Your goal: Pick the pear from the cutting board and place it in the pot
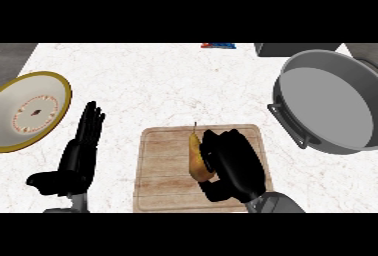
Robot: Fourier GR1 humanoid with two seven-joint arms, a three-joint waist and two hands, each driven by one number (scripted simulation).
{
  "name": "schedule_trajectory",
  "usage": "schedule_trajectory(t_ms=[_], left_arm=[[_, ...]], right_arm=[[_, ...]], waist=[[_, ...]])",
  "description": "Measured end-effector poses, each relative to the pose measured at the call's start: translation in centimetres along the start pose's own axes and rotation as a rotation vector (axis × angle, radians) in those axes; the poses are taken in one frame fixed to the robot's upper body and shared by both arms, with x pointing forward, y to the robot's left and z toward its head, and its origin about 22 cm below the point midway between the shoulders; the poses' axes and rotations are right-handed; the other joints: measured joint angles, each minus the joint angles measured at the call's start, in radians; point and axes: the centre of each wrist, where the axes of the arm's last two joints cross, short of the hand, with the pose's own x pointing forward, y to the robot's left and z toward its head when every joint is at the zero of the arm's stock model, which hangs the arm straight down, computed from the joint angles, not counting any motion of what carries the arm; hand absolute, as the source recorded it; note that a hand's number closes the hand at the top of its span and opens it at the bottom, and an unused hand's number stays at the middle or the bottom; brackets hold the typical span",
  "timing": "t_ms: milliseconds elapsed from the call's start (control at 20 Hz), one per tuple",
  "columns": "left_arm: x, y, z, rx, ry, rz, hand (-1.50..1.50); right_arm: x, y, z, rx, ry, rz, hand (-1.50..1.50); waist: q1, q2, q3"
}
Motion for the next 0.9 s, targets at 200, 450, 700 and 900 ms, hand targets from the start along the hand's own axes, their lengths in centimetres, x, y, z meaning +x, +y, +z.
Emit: schedule_trajectory(t_ms=[200,450,700,900], left_arm=[[0.0,0.0,-0.2,0.007,0.004,0.003,0.00],[-0.2,-0.7,-0.5,0.006,0.006,0.002,0.00],[0.0,-0.5,-0.1,-0.003,0.004,0.004,0.00],[0.4,-0.3,-0.6,-0.001,0.000,0.005,0.00]], right_arm=[[0.6,-3.0,2.0,-0.141,0.012,0.018,1.50],[0.2,-5.7,3.3,-0.242,0.113,0.068,1.50],[-1.8,-7.8,3.1,-0.305,0.215,0.087,1.50],[-4.6,-10.1,2.6,-0.342,0.293,0.094,1.50]], waist=[[-0.004,-0.001,0.000],[-0.001,0.001,0.000],[0.005,0.002,0.000],[0.007,0.004,0.000]])
